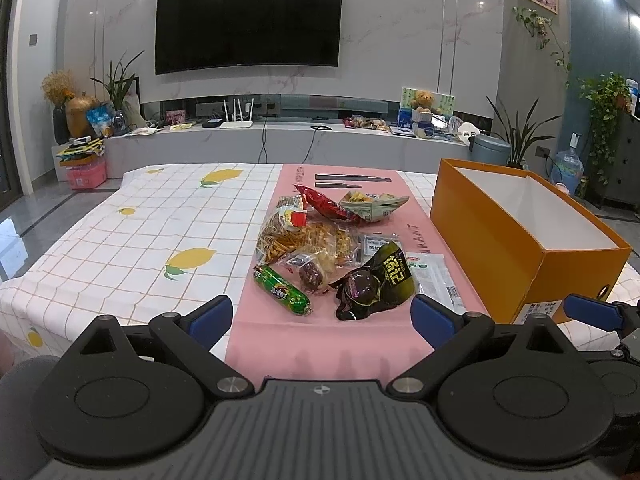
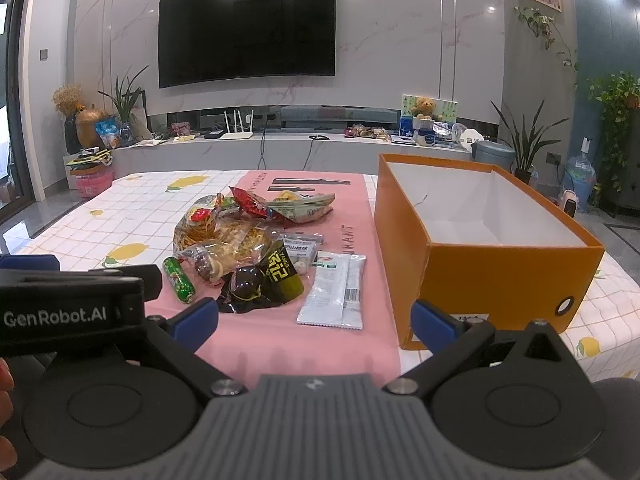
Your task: Organize snacks
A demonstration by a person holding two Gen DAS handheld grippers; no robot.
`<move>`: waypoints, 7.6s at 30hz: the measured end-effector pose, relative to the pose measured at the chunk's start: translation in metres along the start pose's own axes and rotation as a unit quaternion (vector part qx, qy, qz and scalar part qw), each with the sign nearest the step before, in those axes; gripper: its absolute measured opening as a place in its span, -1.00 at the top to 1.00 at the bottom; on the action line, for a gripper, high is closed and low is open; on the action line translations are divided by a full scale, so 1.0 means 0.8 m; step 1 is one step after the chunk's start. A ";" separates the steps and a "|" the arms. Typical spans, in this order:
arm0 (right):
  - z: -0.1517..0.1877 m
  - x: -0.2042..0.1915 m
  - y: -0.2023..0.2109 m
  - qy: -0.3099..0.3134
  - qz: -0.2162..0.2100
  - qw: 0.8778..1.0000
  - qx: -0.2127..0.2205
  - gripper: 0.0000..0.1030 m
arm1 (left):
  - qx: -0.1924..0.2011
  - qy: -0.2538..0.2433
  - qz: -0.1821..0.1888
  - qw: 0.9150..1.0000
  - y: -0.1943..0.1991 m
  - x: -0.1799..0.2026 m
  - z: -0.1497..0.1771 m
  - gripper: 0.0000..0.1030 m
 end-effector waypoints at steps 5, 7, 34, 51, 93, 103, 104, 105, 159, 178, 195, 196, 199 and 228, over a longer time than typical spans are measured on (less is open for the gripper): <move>0.000 0.000 0.000 0.000 -0.001 1.000 -0.001 -0.94 | -0.003 0.001 0.000 1.000 -0.001 -0.001 0.001 -1.00; 0.001 0.000 0.000 0.000 -0.001 1.000 -0.001 -0.94 | -0.002 0.000 -0.001 1.000 -0.001 -0.001 0.002 -1.00; 0.004 -0.006 -0.002 0.002 -0.005 1.000 -0.008 -0.94 | -0.010 0.001 0.000 1.000 -0.003 -0.002 0.008 -1.00; 0.005 -0.008 -0.001 0.007 -0.010 1.000 -0.009 -0.94 | -0.014 0.001 0.000 1.000 -0.005 -0.004 0.010 -1.00; 0.000 -0.043 -0.182 0.052 -0.111 0.989 -0.083 -0.92 | -0.057 0.023 -0.083 0.995 -0.124 -0.084 -0.057 -1.00; 0.029 -0.069 -0.242 0.040 -0.124 0.981 -0.146 -0.63 | -0.092 0.037 -0.098 0.990 -0.129 -0.103 -0.029 -1.00; 0.028 -0.069 -0.243 0.046 -0.122 0.981 -0.142 -0.61 | -0.091 0.039 -0.097 0.990 -0.128 -0.104 -0.029 -1.00; 0.028 -0.070 -0.243 0.049 -0.125 0.981 -0.141 -0.53 | -0.091 0.040 -0.097 0.990 -0.127 -0.104 -0.030 -1.00; -0.038 -0.011 -0.188 -0.035 -0.134 0.987 -0.079 0.27 | -0.195 -0.018 0.034 0.980 -0.248 -0.029 0.007 -0.67; -0.029 -0.008 -0.195 -0.050 -0.128 0.985 -0.100 0.60 | -0.193 -0.049 0.049 0.979 -0.250 -0.011 0.016 -0.38; -0.018 -0.012 -0.199 -0.030 -0.114 0.987 -0.111 0.56 | -0.198 -0.036 0.063 0.978 -0.245 -0.004 0.022 0.17; -0.018 -0.012 -0.198 -0.028 -0.114 0.987 -0.110 0.44 | -0.198 -0.034 0.064 0.978 -0.244 -0.004 0.021 0.17; -0.020 -0.009 -0.196 -0.029 -0.106 0.988 -0.105 -0.09 | -0.196 -0.028 0.069 0.978 -0.240 -0.005 0.018 0.17; 0.048 -0.050 -0.228 0.048 -0.092 0.985 -0.138 -0.41 | -0.157 0.028 0.076 0.984 -0.210 -0.044 -0.022 0.17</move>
Point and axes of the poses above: each gripper's, at about its wrist camera, not at the fingertips, and y roughly against the way its jaws point, x to its right, z to its underside, the point moved 8 cm from there along -y, roughly the way its jaws point, and after that the axes turned 10 degrees about x, right-handed, at the moved point
